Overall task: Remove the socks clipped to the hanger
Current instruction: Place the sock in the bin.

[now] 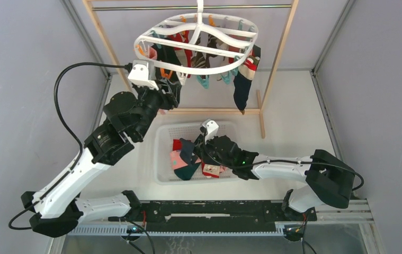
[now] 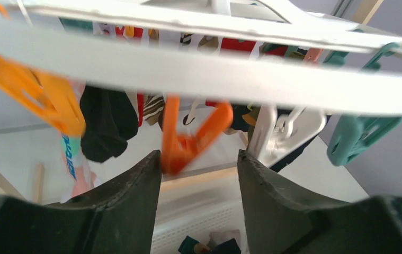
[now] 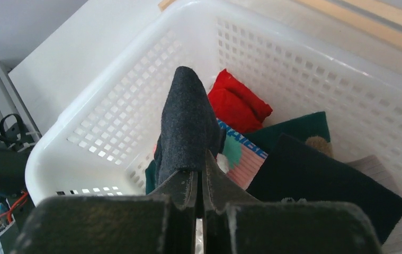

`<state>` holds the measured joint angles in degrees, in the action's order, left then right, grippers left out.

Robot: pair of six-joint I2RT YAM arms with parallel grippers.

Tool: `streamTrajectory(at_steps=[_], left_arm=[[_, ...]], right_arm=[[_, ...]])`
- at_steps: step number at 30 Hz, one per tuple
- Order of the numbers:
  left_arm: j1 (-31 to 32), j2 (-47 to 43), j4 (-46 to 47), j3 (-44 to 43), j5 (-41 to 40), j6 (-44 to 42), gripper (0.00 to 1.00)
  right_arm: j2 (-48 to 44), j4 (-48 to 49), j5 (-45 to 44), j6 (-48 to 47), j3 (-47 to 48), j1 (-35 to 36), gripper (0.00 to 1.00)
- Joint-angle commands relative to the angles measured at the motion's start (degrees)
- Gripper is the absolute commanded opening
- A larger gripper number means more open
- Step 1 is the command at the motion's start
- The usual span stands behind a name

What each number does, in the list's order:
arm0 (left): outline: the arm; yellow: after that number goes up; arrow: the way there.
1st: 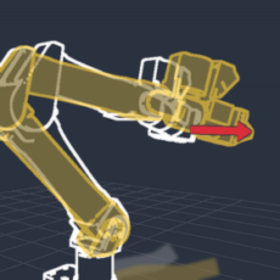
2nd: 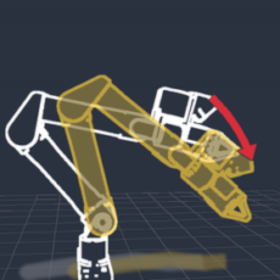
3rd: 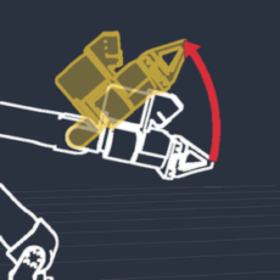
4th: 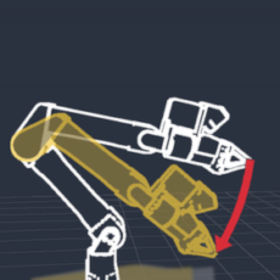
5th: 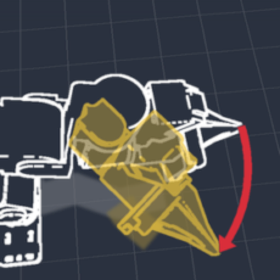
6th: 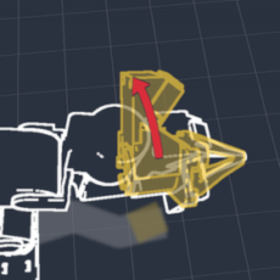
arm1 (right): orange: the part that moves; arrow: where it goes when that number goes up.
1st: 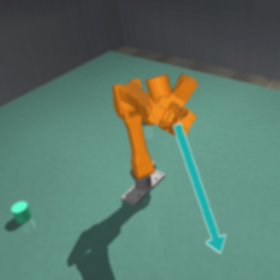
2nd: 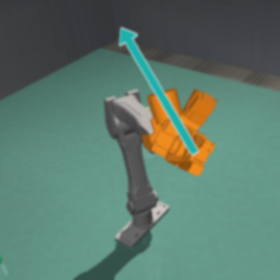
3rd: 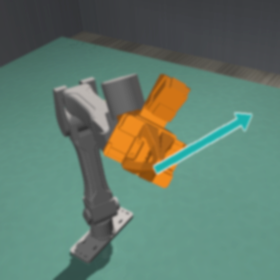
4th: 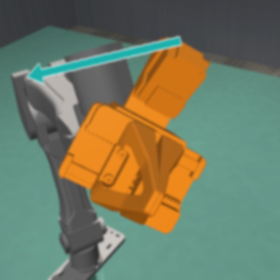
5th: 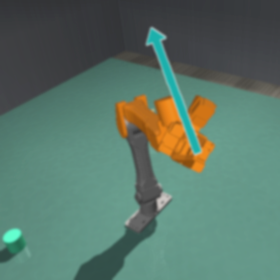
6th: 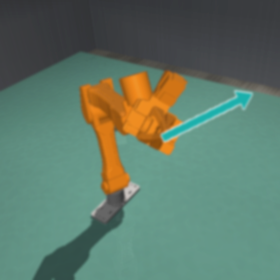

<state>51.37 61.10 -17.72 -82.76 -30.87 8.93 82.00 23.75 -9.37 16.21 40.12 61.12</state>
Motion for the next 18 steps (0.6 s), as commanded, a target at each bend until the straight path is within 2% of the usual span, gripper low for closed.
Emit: streamTrajectory(at_steps=[1,3,6,16,18], left_arm=[[0.26,-2.9,1.17,4.16,0.68,1.81,0.62],[0.24,-4.04,1.15,6.21,0.92,2.49,0.64],[0.22,-5.67,1.04,9.17,1.11,3.12,0.65],[0.23,-12.25,0.46,18.67,0.59,5.78,0.7],[0.22,-13.52,0.17,20.35,0.26,6.28,0.71]], right_arm=[[0.53,-1.79,0.81,1.57,0.05,0.49,0.11],[0.17,-4.46,-0.07,2.1,0.05,0.49,0.34],[-1.06,-9.18,-2.47,2.48,0.05,0.77,0.51],[-12.38,-19.73,-8.41,2.5,-4.26,1.89,0.72],[-15.29,-21.02,-8.65,3.43,-5.66,1.89,0.79]])
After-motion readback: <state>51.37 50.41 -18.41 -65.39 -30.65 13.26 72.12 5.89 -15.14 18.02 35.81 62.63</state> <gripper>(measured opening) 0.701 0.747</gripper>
